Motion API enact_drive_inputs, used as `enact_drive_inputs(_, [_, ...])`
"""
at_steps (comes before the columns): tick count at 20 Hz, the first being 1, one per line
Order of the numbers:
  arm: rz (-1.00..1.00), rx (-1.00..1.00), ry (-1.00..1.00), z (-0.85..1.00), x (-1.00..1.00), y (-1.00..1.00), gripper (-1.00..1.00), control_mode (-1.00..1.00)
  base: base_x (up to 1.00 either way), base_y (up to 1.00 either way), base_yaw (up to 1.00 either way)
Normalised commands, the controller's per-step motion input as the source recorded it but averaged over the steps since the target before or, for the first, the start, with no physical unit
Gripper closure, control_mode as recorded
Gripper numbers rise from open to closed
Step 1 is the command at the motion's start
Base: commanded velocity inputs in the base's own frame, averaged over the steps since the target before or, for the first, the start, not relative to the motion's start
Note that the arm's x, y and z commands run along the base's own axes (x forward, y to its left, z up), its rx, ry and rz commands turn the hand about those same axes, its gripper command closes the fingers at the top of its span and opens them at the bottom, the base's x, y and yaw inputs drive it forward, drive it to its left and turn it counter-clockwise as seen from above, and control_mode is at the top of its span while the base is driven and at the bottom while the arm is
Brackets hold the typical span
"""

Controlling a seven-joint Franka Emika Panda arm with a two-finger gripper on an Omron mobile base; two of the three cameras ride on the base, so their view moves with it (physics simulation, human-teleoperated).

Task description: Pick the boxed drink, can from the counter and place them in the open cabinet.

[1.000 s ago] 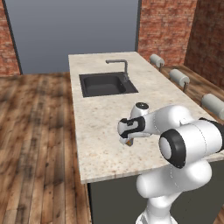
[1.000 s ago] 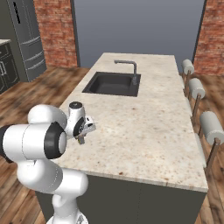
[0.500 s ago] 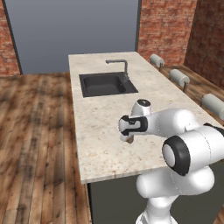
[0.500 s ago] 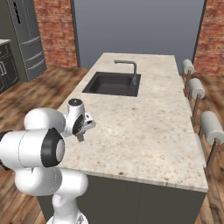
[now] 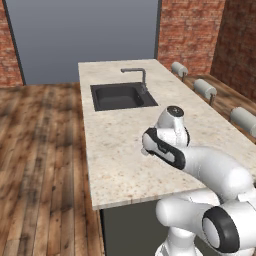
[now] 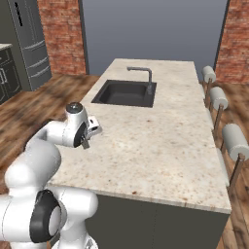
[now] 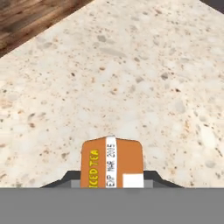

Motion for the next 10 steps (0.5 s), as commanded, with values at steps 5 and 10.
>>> enact_drive_inputs(5, [0.00, 0.08, -0.22, 1.00, -0.70, -0.11, 1.00, -1.00, 0.00, 0.00, 0.00])
enact_drive_inputs(10, [0.00, 0.11, -0.30, 1.00, -0.76, -0.25, 1.00, -1.00, 0.00, 0.00, 0.00])
